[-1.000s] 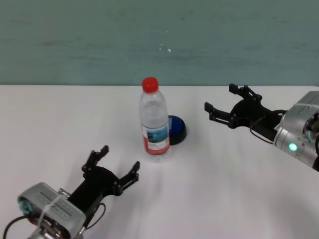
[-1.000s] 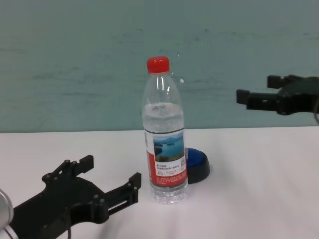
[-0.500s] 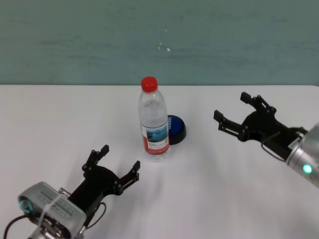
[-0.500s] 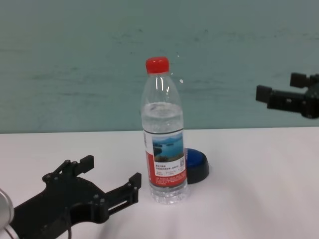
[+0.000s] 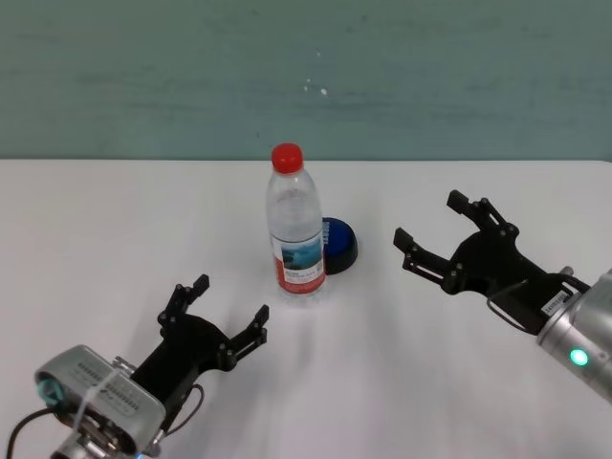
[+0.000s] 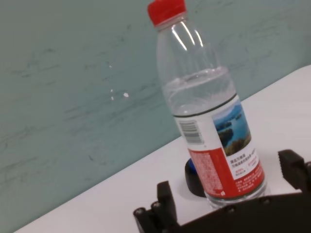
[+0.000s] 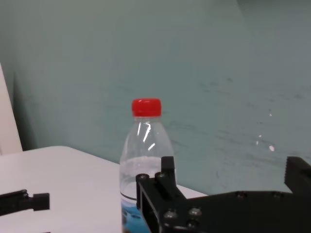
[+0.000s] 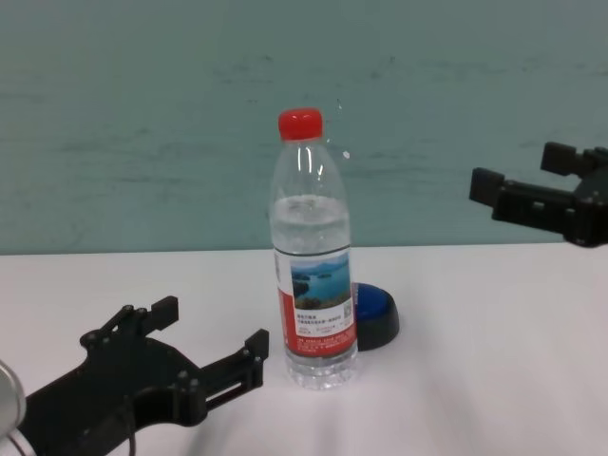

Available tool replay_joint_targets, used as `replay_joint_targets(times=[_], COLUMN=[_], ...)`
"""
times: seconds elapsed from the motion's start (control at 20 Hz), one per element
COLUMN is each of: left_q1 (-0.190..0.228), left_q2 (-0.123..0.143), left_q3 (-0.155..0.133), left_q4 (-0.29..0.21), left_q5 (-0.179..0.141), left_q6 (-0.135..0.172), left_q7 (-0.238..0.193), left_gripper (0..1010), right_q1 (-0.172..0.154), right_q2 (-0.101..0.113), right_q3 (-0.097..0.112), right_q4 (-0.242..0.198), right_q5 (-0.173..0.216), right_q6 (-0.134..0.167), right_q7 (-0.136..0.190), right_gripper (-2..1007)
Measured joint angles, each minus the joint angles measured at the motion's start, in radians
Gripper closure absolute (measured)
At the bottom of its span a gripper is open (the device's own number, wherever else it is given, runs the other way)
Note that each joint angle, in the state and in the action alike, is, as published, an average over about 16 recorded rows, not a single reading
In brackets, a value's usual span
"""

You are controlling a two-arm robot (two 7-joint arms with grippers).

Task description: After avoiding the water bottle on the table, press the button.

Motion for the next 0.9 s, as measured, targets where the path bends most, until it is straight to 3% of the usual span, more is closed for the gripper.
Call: replay_joint_targets(times=[0.5, 0.9], left_q1=[0.0, 0.0], left_q2=[0.0, 0.0], left_q3=[0.0, 0.0], left_q4=[0.0, 0.0], left_q5=[0.0, 0.0], left_q6=[0.0, 0.0], left_q7=[0.0, 0.0], left_gripper=[10, 10], right_q1=[-0.019, -0.018], right_q2=[-0.04, -0.062], right_q3=[-0.022, -0.046], right_q4=[0.016, 0.041], right_q5=[-0.028, -0.033], right_q6=[-0.057, -0.077], right_q7=[0.013, 0.033], right_gripper=[2, 2])
